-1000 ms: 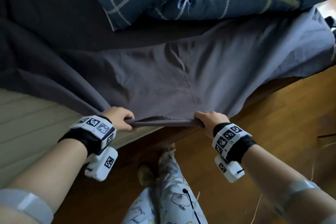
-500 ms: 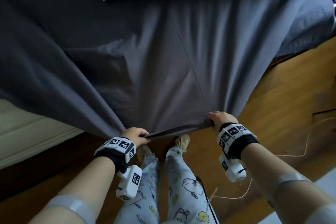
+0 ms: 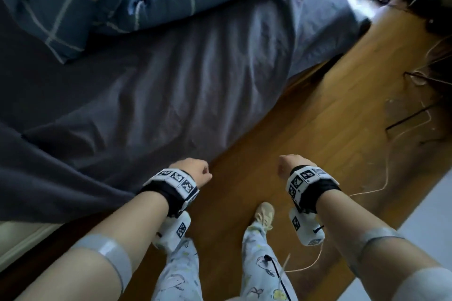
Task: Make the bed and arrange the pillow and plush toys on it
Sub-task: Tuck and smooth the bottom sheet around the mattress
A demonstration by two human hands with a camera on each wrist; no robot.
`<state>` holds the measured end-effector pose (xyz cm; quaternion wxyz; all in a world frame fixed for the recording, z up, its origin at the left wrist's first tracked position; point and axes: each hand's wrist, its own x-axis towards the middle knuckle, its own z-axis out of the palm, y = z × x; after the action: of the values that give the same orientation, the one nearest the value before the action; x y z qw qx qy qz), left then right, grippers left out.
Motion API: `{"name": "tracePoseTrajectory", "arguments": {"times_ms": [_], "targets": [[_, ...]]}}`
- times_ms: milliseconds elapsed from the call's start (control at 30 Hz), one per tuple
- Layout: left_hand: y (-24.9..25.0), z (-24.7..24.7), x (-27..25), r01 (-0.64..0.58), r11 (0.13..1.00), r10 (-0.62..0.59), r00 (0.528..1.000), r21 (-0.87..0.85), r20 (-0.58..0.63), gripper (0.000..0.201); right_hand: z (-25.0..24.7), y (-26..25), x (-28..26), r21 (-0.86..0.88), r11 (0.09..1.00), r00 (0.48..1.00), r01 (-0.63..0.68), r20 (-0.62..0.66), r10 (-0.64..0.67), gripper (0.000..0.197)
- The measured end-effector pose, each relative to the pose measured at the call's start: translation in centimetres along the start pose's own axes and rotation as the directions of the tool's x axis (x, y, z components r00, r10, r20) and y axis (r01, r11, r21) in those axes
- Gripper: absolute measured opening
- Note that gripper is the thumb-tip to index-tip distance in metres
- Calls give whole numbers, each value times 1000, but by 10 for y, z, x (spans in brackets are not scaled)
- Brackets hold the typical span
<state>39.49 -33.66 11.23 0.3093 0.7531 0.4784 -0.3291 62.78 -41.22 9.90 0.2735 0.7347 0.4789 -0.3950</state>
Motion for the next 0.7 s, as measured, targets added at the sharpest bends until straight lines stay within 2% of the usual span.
{"name": "tracePoseTrajectory", "arguments": {"times_ms": [167, 300, 400, 500, 600, 700], "targets": [[174, -61, 14, -195, 973, 207, 974, 124, -94, 25, -62, 120, -30, 46, 992, 987, -118, -103, 122, 21], [267, -100, 20, -301, 946, 318, 937, 123, -143, 25, -102, 183, -33, 145, 976, 964, -160, -188, 186, 24], [287, -126, 39, -299, 939, 325, 933, 169, -154, 28, -127, 207, -24, 238, 958, 960, -161, -186, 208, 27], [282, -163, 75, -238, 954, 274, 939, 181, -206, 30, -155, 224, -3, 298, 946, 965, -125, -185, 186, 27], [279, -205, 128, -173, 973, 207, 946, 152, -247, 28, -190, 240, 29, 304, 944, 964, -128, -183, 190, 26], [286, -246, 191, -139, 989, 146, 953, 46, -265, 21, -231, 260, 73, 298, 944, 961, -141, -188, 203, 18]]}}
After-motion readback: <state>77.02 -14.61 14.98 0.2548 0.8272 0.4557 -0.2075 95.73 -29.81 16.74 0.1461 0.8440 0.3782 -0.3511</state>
